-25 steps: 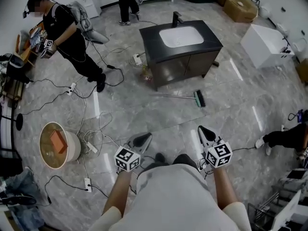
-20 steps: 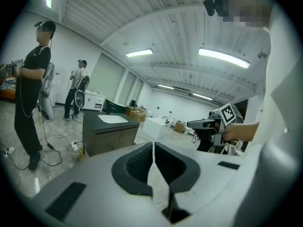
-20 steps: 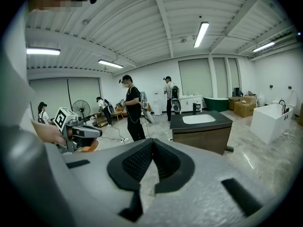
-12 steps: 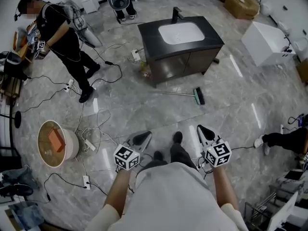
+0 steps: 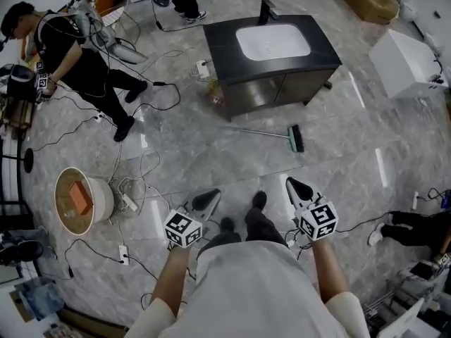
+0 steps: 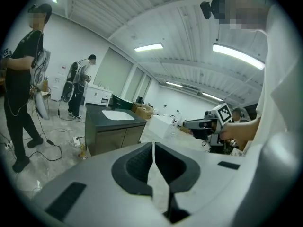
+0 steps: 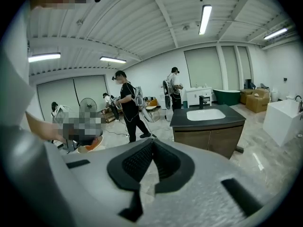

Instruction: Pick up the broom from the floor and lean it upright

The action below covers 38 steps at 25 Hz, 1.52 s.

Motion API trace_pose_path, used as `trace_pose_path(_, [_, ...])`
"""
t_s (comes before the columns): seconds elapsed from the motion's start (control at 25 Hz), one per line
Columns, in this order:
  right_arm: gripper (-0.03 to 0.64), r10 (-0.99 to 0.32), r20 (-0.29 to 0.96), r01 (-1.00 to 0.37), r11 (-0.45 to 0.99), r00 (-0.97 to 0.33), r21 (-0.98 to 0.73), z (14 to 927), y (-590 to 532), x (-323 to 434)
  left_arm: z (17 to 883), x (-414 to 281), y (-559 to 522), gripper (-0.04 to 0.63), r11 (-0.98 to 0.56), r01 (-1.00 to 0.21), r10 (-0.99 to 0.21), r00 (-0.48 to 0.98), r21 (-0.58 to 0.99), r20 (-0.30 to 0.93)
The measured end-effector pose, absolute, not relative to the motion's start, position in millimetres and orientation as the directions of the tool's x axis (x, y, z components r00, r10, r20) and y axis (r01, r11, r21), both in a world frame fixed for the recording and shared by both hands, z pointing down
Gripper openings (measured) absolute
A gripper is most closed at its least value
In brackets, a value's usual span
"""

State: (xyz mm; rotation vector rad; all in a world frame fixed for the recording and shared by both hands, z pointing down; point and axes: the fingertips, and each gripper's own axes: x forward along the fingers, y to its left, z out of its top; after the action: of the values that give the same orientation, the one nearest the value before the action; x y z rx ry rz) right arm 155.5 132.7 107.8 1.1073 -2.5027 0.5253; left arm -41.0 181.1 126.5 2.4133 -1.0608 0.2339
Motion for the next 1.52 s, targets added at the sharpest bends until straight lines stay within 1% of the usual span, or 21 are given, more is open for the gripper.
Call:
trace_pose_path(0.4, [0.002, -0.522, 0.485, -0.676, 0.704, -0.701, -0.219, 158.0, 13.6, 181.7, 167.7, -11.5, 73.7, 0.014, -0.498, -0.79, -0.689, 0.611, 0.357, 0.391])
trace_pose_path(0.64, [0.002, -0.433, 0.508, -0.624, 0.723, -0.744, -0.297, 214.9, -17.7, 175.8, 214.6, -10.4, 35.0, 0.014, -0.394, -0.834, -0.734, 0.538, 0.386, 0.414])
trace_pose_path(0.8, [0.002, -0.397, 0.522, -0.607, 0.724, -0.755, -0.328, 244.9, -33.5, 167.4, 241.0, -11.2, 22.0, 0.014, -0.363, -0.839, -0.735, 0.525, 0.406, 0.428])
trace_pose_path(1.16, [0.002, -0.355, 0.553, -0.58, 0.755, -0.754, -0.306, 313.8, -92.9, 124.1, 319.3, -42.2, -24.8, 0.014, -0.38, -0.835, -0.714, 0.538, 0.398, 0.448])
trace_pose_path(1.52, [0.002, -0.317, 0.565, -0.557, 0.766, -0.761, -0.321, 440.1, -128.1, 56.8, 452.5, -86.2, -57.0, 0.014, -0.376, -0.821, -0.706, 0.554, 0.429, 0.441])
